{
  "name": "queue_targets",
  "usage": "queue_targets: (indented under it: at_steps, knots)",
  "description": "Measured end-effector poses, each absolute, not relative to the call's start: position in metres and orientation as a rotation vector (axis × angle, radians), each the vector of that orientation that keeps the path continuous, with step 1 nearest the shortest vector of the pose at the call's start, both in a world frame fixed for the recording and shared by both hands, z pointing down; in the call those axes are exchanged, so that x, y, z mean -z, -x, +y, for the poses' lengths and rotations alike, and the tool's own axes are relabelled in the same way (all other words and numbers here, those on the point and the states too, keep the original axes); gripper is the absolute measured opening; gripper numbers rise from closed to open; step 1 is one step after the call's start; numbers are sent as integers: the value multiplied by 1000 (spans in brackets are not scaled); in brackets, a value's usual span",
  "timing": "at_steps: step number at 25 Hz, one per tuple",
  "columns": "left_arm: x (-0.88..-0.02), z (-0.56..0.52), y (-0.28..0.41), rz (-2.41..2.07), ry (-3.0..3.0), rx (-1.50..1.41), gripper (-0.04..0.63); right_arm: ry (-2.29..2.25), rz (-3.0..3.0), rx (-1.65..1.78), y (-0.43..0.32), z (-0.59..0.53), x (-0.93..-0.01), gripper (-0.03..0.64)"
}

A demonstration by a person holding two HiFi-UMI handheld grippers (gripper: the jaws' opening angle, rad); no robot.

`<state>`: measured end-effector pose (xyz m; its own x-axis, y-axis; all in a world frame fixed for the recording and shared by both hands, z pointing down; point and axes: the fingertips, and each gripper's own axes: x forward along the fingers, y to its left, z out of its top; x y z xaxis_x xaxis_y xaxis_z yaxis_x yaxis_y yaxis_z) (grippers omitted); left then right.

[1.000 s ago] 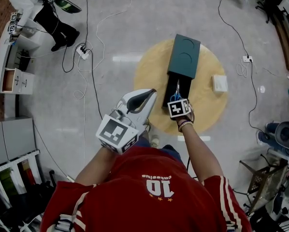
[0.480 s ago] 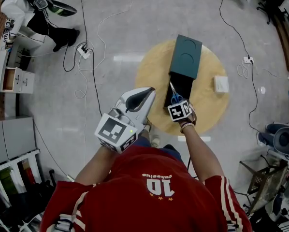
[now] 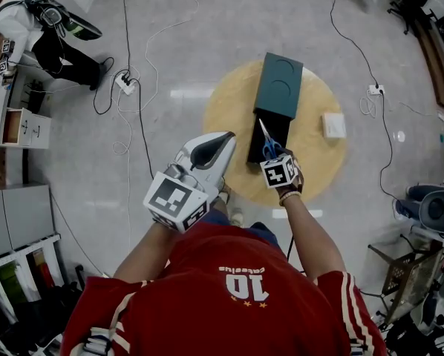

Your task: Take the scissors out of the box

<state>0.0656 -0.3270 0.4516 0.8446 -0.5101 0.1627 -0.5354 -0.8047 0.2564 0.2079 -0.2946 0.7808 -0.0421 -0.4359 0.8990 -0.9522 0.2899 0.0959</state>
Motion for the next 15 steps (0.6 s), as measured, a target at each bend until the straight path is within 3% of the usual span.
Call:
queue_targets:
  at_steps: [8, 15]
  knots:
    - [-435, -309, -70, -813, -2779, -122, 2, -1378, -1718, -676, -217, -283, -744, 80]
    - [-413, -267, -83, -823, -2844, -101, 2, -1503, -1863, -534, -226, -248, -658, 80]
